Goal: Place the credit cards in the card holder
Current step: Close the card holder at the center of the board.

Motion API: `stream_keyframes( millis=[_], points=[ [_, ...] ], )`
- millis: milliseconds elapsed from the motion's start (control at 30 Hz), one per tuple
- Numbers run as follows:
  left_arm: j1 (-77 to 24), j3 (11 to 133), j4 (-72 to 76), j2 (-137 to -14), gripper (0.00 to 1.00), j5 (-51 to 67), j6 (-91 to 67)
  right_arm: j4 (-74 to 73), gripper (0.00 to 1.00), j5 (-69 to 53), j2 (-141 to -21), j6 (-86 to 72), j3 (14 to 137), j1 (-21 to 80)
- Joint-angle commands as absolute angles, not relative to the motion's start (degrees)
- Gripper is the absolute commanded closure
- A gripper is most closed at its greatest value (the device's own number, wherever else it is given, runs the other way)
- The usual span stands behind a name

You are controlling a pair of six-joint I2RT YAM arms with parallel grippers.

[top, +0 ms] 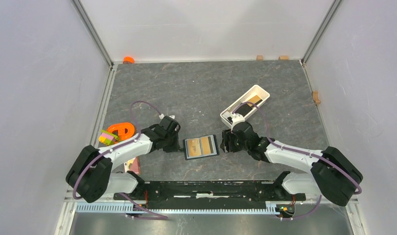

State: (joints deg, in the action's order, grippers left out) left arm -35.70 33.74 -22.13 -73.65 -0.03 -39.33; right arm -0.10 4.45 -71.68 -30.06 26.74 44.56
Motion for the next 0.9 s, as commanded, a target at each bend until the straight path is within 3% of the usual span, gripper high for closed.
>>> stream_keyframes(
  millis=[0,167,400,567,867],
  points=[
    [-35.43,36.61,-25.48,-70.11,0.98,-2.94,-35.96,0.23,0.36,5.79,-70.59,-29.18,26.63,44.47],
    [-35.08,40.59,-31.21,-64.93,0.98,-1.72,-32.92,0.10,0.36,6.41,-70.49,-29.07,26.46,44.46],
    [-35.00,48.24,-32.86,-65.79,0.98,9.99,-30.73,0.13,0.36,6.55,-70.76,-28.99,26.32,44.45],
    [-35.46,50.56,-26.32,-70.14,0.98,18.89,-32.71,0.77,0.35,6.93,-71.16,-29.43,25.78,44.47],
    [-44.13,51.93,-17.05,-83.41,0.98,19.87,-36.14,2.31,0.35,7.29,-70.28,-30.91,24.18,44.48]
  ],
)
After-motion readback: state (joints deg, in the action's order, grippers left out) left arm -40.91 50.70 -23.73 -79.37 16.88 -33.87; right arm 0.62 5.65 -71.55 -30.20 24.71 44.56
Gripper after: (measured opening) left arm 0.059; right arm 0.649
